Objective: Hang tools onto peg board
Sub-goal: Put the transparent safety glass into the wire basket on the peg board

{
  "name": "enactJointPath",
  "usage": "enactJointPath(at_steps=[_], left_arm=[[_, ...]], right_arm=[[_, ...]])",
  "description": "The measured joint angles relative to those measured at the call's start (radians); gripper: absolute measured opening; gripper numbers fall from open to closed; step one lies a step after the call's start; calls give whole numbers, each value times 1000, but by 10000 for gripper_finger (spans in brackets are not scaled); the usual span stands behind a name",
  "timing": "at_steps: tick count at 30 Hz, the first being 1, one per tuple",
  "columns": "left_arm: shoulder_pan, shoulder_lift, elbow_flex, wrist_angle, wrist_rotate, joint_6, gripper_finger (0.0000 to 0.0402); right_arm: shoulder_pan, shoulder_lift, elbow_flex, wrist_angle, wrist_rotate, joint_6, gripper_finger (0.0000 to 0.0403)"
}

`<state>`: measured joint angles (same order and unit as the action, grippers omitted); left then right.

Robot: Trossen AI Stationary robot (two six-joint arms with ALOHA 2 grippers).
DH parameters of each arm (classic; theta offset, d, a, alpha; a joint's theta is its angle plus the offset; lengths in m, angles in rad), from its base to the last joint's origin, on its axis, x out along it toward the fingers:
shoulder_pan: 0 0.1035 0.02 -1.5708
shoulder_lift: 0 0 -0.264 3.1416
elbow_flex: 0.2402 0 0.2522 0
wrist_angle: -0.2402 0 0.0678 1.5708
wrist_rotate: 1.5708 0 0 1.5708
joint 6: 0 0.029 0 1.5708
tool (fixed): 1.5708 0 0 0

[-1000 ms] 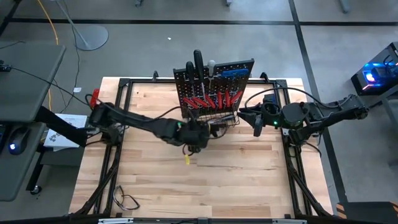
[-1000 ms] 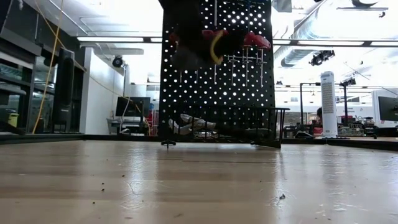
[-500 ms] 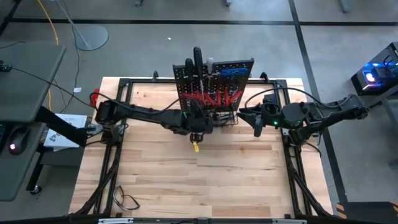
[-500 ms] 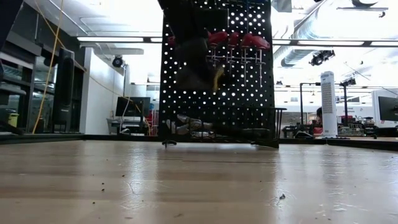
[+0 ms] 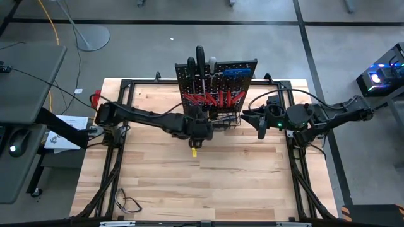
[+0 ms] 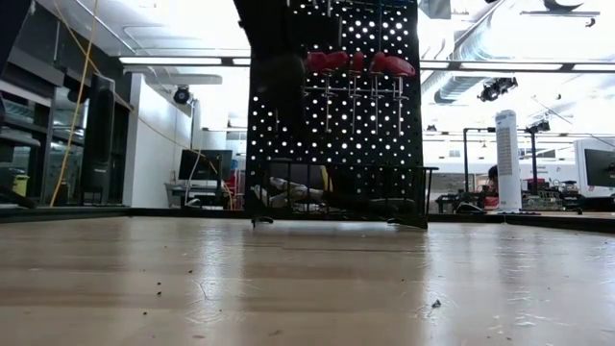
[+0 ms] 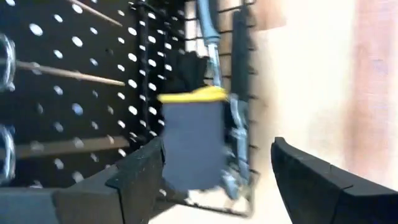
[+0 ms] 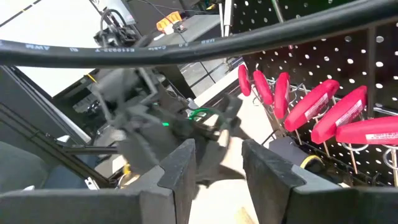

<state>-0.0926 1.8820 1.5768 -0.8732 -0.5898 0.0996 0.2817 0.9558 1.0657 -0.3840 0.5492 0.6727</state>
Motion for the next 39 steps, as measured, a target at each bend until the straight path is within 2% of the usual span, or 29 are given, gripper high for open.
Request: enactJointPath(at_steps=[2, 7, 10, 14, 17, 21, 25, 30, 34, 39], left_arm=[[-22, -23, 0, -42, 37, -62, 273], [-99, -105, -28, -152, 225, -228, 273], [-176, -181, -122, -171, 289, -290, 273], [-304, -316, -292, -179, 411, -463, 273], [-428, -418, -402, -181, 493, -573, 273], [-615, -502, -487, -178, 583, -662, 273], [-798, -505, -499, -155, 679, -682, 273], [-972, -479, -499, -9, 738, -687, 273], [-1028, -432, -498, 32, 720, -741, 273], [-1031, -339, -499, 65, 746, -797, 273]], right_arm=[[0, 0, 0, 0, 0, 0, 124], [0, 0, 0, -8, 0, 0, 124], [0, 0, 0, -23, 0, 0, 124], [0, 0, 0, -28, 0, 0, 124], [0, 0, 0, -31, 0, 0, 124], [0, 0, 0, -38, 1, 0, 124], [0, 0, 0, -39, 0, 0, 124], [0, 0, 0, -44, 1, 0, 124], [0, 0, 0, -59, 1, 0, 124], [0, 0, 0, -72, 9, 0, 124]])
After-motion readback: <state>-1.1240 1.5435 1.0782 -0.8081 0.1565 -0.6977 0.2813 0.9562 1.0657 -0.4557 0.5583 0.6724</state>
